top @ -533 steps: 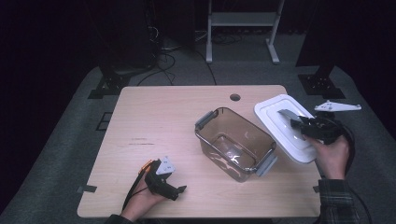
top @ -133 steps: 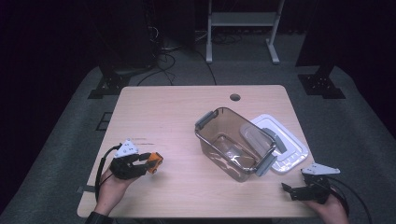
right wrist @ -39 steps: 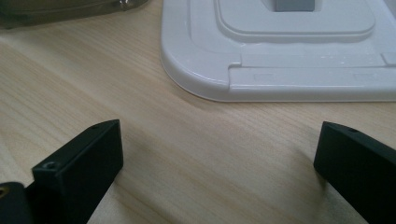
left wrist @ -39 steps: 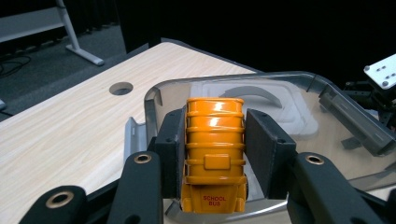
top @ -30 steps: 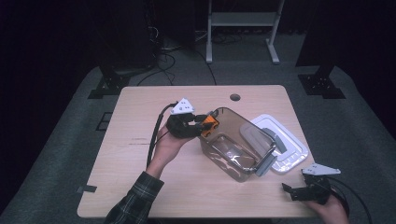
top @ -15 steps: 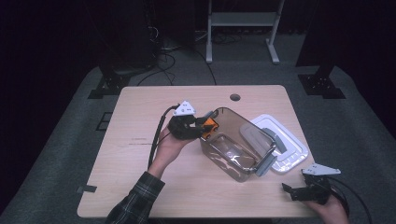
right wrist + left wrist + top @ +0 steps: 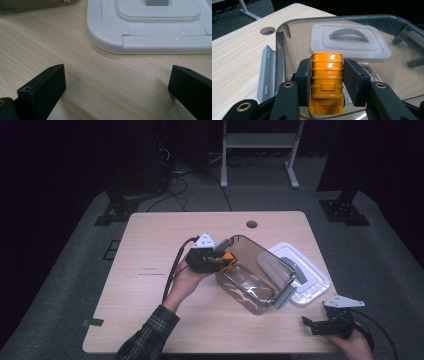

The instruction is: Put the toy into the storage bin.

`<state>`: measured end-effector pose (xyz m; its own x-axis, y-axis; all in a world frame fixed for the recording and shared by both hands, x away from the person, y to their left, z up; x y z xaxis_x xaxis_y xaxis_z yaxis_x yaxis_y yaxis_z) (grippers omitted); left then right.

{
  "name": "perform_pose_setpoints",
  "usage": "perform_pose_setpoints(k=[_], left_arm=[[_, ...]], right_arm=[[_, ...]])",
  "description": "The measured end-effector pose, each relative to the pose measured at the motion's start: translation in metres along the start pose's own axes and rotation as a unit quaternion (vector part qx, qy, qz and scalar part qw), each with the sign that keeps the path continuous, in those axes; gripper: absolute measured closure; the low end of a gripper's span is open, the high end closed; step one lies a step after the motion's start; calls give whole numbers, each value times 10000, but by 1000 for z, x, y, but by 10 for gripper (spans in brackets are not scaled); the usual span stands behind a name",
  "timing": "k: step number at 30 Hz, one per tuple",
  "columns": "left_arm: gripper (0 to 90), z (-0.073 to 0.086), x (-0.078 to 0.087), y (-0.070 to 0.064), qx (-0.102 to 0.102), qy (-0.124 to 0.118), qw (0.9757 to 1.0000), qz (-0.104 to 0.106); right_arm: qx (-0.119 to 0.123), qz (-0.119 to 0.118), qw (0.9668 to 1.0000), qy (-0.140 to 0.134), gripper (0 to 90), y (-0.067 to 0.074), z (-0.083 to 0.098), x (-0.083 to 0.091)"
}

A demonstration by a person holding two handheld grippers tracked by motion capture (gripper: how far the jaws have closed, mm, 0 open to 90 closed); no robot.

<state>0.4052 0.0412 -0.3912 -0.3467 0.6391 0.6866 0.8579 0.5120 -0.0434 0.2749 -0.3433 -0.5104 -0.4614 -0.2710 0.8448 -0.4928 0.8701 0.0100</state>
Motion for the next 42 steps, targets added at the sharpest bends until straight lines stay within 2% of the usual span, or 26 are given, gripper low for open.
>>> perform_pose_setpoints(k=[5,8,17,26,32,42], left_arm=[[590,2,-2,1,-5,38,10000,-41],[639,2,1,2,10,-65,10000,-7],[629,1,14,3,45,-233,9997,-51],[543,3,33,-1,15,-272,9996,-99],[451,9,42,-5,-24,-182,9997,-154],[289,28,60,-4,107,-112,9995,-266]], right_arm=[[-2,-1,10000,2,3,0,0,0],[-1,0,10000,1,3,0,0,0],[4,-3,10000,-2,4,0,0,0],[2,-2,10000,-4,4,0,0,0],[3,-2,10000,-5,4,0,0,0],[-13,-8,10000,5,4,0,0,0]])
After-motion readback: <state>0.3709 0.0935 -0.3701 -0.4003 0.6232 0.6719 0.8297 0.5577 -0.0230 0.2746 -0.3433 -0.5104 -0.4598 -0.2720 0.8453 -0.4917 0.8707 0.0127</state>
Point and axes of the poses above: each handheld gripper's, and its own axes: x roughly backward along the jaws, z roughly out of its underside, y roughly to its left, the point moved 3 cm from there along -x, roughly forward along the jaws, and after that the axes turned 13 degrees about y, right-handed, at the moved point
